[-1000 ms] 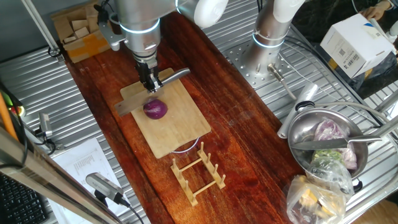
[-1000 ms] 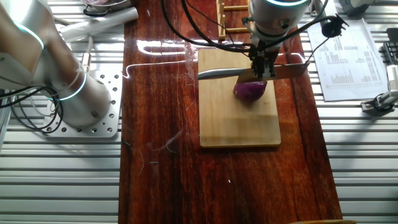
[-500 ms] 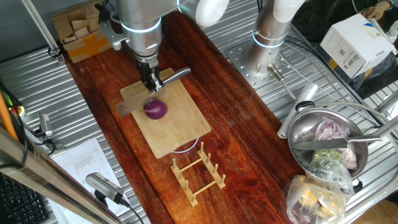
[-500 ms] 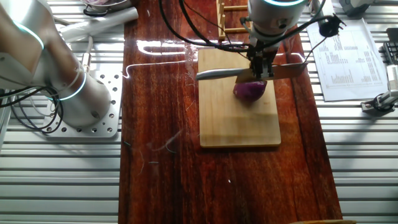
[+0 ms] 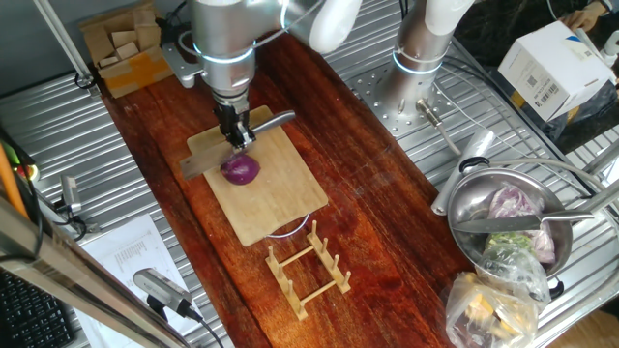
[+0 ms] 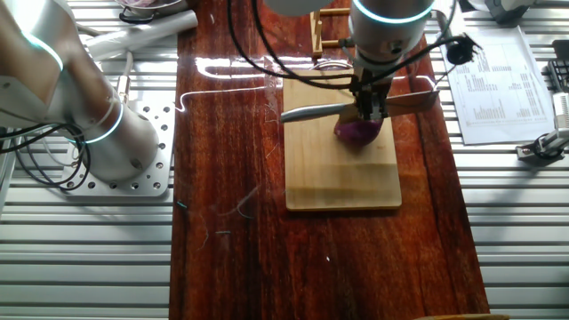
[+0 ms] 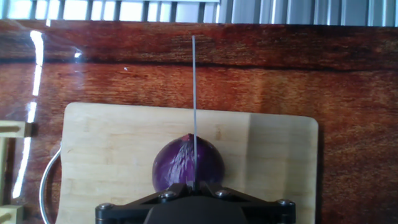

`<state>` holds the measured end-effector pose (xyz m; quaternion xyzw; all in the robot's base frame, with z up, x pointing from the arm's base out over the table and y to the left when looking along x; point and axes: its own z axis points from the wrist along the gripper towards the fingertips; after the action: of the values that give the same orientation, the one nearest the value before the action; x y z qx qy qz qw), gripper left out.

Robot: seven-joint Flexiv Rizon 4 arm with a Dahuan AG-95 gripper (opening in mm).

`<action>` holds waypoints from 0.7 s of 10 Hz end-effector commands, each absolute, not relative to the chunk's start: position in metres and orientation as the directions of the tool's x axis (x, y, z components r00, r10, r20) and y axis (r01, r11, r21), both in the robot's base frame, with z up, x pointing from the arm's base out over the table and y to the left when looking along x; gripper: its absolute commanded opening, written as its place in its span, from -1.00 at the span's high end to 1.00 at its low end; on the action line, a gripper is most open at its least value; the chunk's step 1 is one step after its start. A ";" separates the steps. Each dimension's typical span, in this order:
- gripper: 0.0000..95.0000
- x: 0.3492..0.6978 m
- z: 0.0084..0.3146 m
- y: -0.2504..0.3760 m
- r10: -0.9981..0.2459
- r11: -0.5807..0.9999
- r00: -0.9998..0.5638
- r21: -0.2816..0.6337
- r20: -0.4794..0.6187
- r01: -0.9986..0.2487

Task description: Chop the onions

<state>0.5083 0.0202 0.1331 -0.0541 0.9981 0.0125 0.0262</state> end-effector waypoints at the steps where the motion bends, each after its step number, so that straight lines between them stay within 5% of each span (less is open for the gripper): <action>1: 1.00 0.507 0.134 0.020 -0.107 0.994 -0.992 0.020 -0.061 -0.109; 7: 1.00 0.501 0.153 0.023 -0.100 0.993 -0.994 0.064 -0.041 -0.103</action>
<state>0.5010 0.0226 0.1516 -0.0502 0.9980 0.0325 0.0204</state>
